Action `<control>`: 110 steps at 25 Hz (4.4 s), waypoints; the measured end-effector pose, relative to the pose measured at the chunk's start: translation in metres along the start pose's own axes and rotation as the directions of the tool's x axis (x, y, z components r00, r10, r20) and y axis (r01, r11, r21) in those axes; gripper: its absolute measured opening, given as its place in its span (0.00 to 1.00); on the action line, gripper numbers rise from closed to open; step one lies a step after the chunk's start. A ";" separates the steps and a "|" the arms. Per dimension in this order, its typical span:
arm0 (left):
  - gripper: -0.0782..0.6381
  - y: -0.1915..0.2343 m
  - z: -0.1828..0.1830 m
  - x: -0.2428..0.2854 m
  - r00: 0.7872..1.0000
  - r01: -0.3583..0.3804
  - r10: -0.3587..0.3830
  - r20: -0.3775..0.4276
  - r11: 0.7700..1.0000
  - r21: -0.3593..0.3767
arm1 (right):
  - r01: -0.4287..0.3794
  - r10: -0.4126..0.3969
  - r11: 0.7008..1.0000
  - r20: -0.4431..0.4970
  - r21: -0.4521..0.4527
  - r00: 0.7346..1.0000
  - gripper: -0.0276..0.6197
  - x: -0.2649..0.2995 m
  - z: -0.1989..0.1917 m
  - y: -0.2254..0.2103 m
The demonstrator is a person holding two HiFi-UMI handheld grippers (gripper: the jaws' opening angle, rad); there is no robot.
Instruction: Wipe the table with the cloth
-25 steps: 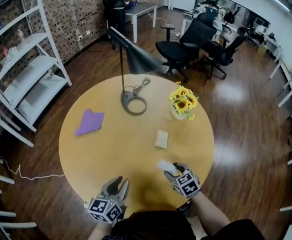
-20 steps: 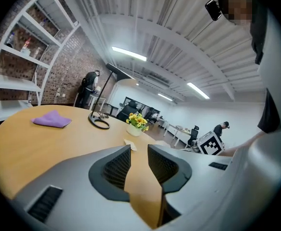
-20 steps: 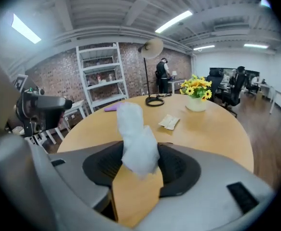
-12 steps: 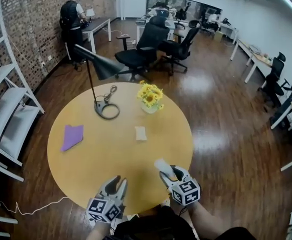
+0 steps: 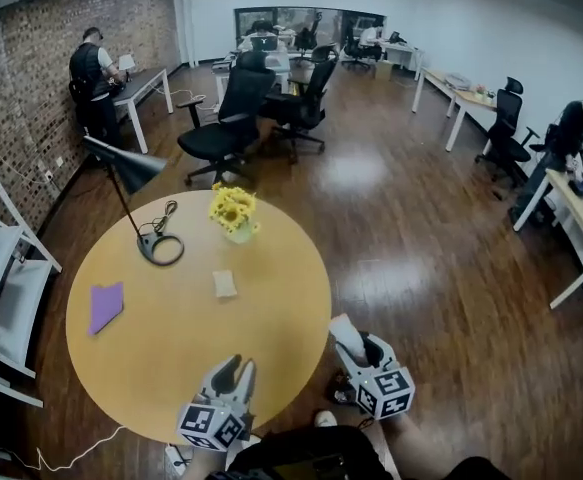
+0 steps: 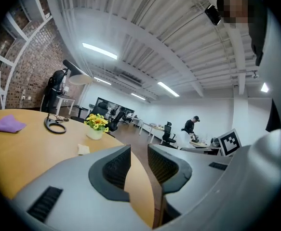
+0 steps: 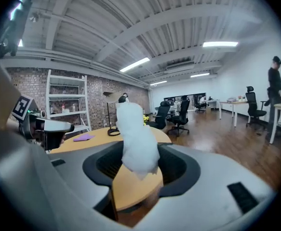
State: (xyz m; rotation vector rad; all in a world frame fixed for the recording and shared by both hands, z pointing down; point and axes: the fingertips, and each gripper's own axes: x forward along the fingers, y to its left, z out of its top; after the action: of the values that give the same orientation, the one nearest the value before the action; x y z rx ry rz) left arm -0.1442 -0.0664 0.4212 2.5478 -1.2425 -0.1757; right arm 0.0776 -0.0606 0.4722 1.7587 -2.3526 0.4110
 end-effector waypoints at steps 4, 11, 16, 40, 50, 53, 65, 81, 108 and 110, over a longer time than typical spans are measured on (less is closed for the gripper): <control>0.27 -0.050 -0.023 0.039 0.995 0.092 -0.091 -0.051 0.996 0.011 | 0.091 -0.091 0.995 -0.003 0.040 0.996 0.39 -0.035 -0.016 -0.065; 0.27 -0.135 -0.059 0.102 0.963 0.241 -0.240 -0.119 0.970 -0.003 | 0.227 -0.228 0.968 -0.008 0.109 0.974 0.39 -0.098 -0.040 -0.146; 0.27 -0.180 -0.093 0.120 0.913 0.363 -0.356 -0.197 0.932 0.000 | 0.321 -0.318 0.936 -0.047 0.145 0.947 0.39 -0.128 -0.074 -0.166; 0.27 -0.191 -0.269 0.127 0.801 0.228 -0.260 -0.539 0.965 -0.127 | 0.385 -0.156 0.855 -0.536 0.348 0.829 0.39 -0.115 -0.290 -0.159; 0.25 -0.161 -0.309 0.120 0.766 0.110 -0.192 -0.614 0.980 -0.168 | 0.439 -0.020 0.774 -0.674 0.457 0.738 0.39 -0.084 -0.370 -0.151; 0.25 -0.157 -0.310 0.124 0.764 0.111 -0.196 -0.614 0.979 -0.173 | 0.447 -0.018 0.765 -0.678 0.463 0.735 0.39 -0.073 -0.375 -0.157; 0.25 -0.156 -0.316 0.127 0.753 0.083 -0.192 -0.629 0.977 -0.198 | 0.429 -0.031 0.793 -0.674 0.433 0.738 0.41 -0.045 -0.379 -0.172; 0.21 -0.160 -0.305 0.144 0.765 0.121 -0.219 -0.606 0.973 -0.199 | 0.430 -0.097 0.788 -0.601 0.440 0.793 0.44 -0.059 -0.346 -0.182; 0.11 0.008 0.047 0.016 0.982 -0.125 0.118 0.145 0.991 0.042 | 0.137 -0.154 0.982 0.135 0.128 0.979 0.05 -0.021 0.028 -0.088; 0.11 0.026 0.052 -0.011 0.971 -0.171 0.164 0.176 0.985 0.027 | 0.090 -0.103 0.992 0.157 0.091 0.982 0.05 -0.008 0.038 -0.064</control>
State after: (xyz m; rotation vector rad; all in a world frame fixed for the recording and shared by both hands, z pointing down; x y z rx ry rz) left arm -0.1826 -0.0842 0.3797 2.4902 -1.5346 -0.3431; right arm 0.1423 -0.0830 0.4409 2.0062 -2.3753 0.3702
